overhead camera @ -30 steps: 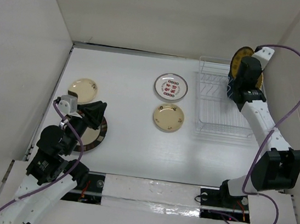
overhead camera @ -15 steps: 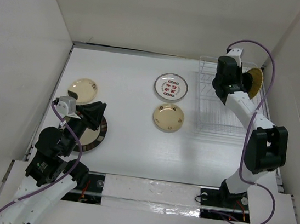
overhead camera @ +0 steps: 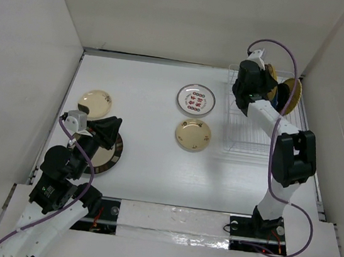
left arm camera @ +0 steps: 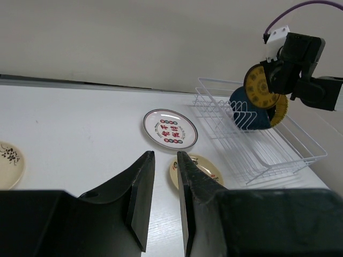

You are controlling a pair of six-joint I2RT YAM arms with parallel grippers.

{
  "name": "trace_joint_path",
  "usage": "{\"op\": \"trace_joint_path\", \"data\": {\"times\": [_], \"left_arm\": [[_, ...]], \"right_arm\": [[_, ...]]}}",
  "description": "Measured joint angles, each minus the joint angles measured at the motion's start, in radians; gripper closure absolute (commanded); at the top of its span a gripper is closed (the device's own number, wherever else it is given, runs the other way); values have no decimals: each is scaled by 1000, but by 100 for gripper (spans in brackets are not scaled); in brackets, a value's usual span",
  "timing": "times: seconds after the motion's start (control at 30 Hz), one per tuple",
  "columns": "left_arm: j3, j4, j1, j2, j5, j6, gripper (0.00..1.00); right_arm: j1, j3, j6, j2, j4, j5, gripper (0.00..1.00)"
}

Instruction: Load the plates into the dish rack

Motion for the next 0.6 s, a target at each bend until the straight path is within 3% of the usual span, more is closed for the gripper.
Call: {"op": "trace_joint_path", "data": {"times": [0.1,0.27,0.6], "left_arm": [[0,0,0,0,0,0,79],[0,0,0,0,0,0,79],[0,0,0,5,-1,0,79]], "right_arm": [[23,-14,-131,22,154,49,100],[35,-15,-196,84,238,84,100],[31,11,33,158,5,35,100]]}}
